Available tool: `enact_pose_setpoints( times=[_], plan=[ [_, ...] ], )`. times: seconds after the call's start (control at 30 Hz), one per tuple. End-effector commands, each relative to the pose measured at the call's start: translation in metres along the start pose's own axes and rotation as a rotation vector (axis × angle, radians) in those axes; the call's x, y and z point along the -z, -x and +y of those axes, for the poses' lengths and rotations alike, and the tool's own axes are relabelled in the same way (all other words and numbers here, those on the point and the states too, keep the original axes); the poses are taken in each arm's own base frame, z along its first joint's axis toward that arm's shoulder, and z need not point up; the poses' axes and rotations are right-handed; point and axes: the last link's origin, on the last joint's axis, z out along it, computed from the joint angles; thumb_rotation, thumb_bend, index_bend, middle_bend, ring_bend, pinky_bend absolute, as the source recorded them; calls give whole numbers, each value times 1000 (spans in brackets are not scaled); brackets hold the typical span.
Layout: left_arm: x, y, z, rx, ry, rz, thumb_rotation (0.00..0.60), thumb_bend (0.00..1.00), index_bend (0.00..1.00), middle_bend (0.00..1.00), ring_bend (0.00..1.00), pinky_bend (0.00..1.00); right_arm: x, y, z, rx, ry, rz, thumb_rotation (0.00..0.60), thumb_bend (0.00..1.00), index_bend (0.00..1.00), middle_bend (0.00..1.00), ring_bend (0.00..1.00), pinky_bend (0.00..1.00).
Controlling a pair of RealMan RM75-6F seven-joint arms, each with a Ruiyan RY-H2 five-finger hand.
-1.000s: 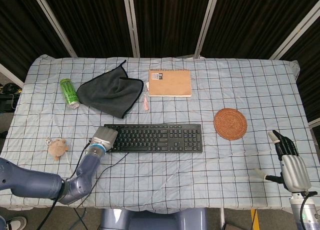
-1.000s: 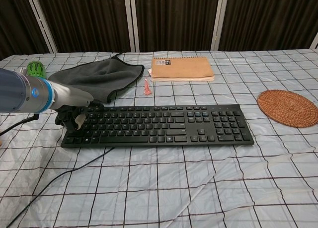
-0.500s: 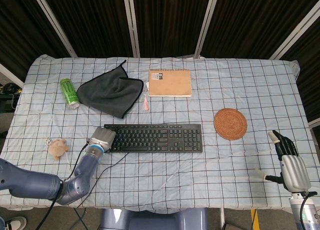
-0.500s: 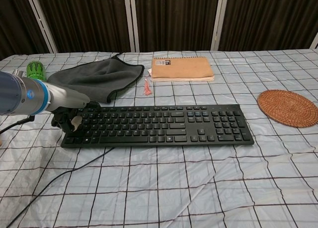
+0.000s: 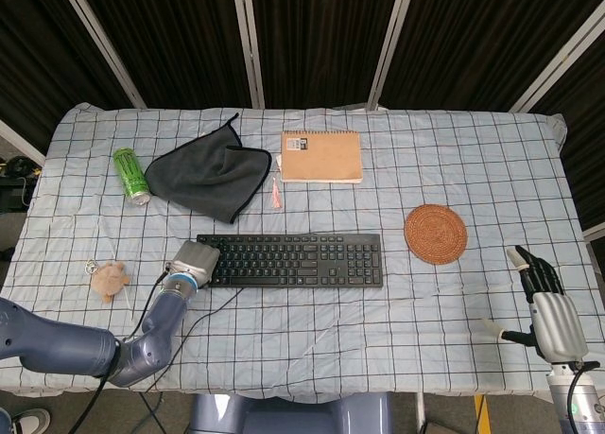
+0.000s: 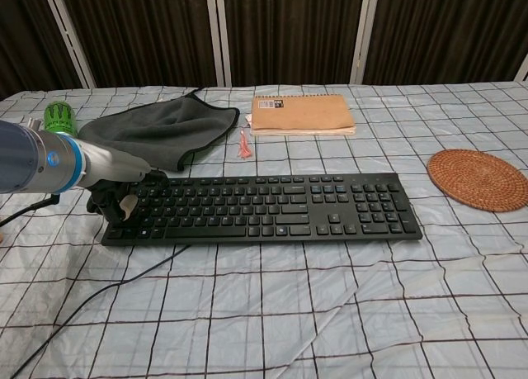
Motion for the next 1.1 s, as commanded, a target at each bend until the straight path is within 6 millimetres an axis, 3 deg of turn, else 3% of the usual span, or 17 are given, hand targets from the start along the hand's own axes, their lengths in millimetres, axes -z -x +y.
enact_pose_setpoints(
  times=[0.03, 0.23, 0.33, 0.4, 0.5, 0.57, 0.67, 0.77, 0.83, 1.1],
  plan=[
    [0, 0, 0, 1, 1, 1, 600, 792, 17, 833, 670, 465, 0, 0, 0, 0, 0, 0, 600, 73, 0, 0, 0, 0],
    [2, -3, -2, 12, -1, 15, 600, 796, 17, 827, 666, 462, 0, 0, 0, 3, -1, -1, 600, 73, 0, 0, 0, 0],
    [6, -12, -4, 39, 4, 64, 600, 795, 17, 778, 618, 420, 0, 0, 1, 4, 0, 0, 600, 73, 0, 0, 0, 0],
    [13, -19, -6, 53, 19, 120, 600, 785, 8, 684, 534, 353, 0, -1, 1, 6, -1, 0, 600, 72, 0, 0, 0, 0],
    [35, -26, -14, 72, 53, 262, 600, 705, 0, 421, 312, 239, 0, -1, 1, 7, -2, 3, 600, 72, 0, 0, 0, 0],
    [51, -22, -22, 86, 71, 349, 600, 576, 0, 181, 139, 136, 0, -1, 2, 8, -3, 3, 600, 73, 0, 0, 0, 0],
    [83, -4, -40, 118, 82, 436, 600, 372, 0, 6, 2, 12, 0, -1, 1, 13, -8, 5, 600, 74, 0, 0, 0, 0],
    [111, 23, -64, 117, 53, 464, 600, 159, 0, 0, 0, 0, 1, -1, 0, 26, -12, 7, 600, 73, 0, 0, 0, 0],
    [121, 33, -73, 121, 48, 480, 600, 80, 0, 0, 0, 0, 2, -1, 0, 29, -13, 7, 600, 73, 0, 0, 0, 0],
    [160, 88, -122, 155, -37, 619, 600, 15, 0, 0, 0, 0, 2, 1, -2, 55, -23, 15, 600, 72, 0, 0, 0, 0]
  ],
)
